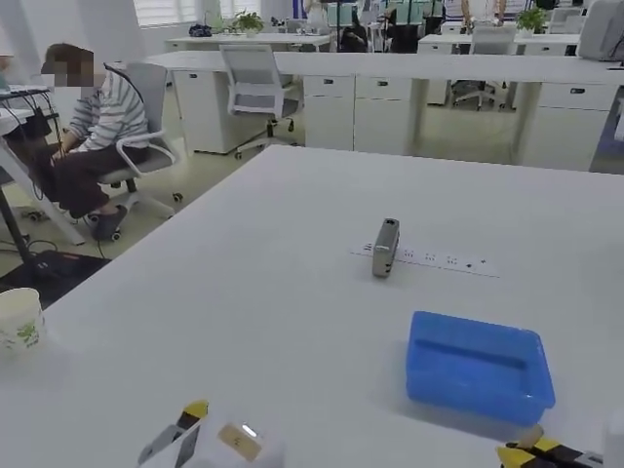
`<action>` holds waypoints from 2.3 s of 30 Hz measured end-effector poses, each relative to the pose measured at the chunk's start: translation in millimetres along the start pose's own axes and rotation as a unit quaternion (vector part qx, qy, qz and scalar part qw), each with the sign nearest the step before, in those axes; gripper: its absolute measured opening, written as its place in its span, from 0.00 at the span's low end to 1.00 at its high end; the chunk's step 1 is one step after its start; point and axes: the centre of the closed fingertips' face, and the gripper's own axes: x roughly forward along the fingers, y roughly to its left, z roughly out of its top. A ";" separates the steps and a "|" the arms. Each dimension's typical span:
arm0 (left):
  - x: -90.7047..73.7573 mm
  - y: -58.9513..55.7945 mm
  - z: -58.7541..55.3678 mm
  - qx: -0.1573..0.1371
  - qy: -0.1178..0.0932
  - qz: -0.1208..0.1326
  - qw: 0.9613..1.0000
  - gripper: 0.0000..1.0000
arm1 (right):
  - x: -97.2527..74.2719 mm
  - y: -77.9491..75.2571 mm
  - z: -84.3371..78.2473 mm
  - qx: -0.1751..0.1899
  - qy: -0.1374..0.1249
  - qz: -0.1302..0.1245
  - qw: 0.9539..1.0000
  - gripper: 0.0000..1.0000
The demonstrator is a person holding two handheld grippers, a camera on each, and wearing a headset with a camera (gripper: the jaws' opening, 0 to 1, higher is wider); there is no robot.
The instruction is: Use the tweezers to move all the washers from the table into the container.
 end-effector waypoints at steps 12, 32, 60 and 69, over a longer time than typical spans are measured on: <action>0.6 -0.1 -1.1 0.005 0.004 0.001 1.000 0.93 | -0.3 -6.8 1.0 0.024 0.011 -0.005 1.000 0.01; 1.0 -1.5 -2.0 0.009 0.006 -0.002 1.000 0.92 | -6.0 -13.7 64.8 -0.019 -0.034 -0.017 0.999 0.01; 4.6 -4.4 -12.6 0.024 0.038 -0.007 0.999 0.91 | 46.8 -83.6 68.7 0.005 -0.028 -0.086 0.996 0.01; 5.2 -4.2 -14.1 0.026 0.042 -0.007 0.999 0.91 | 55.3 -85.3 50.1 0.011 -0.006 -0.083 0.996 0.01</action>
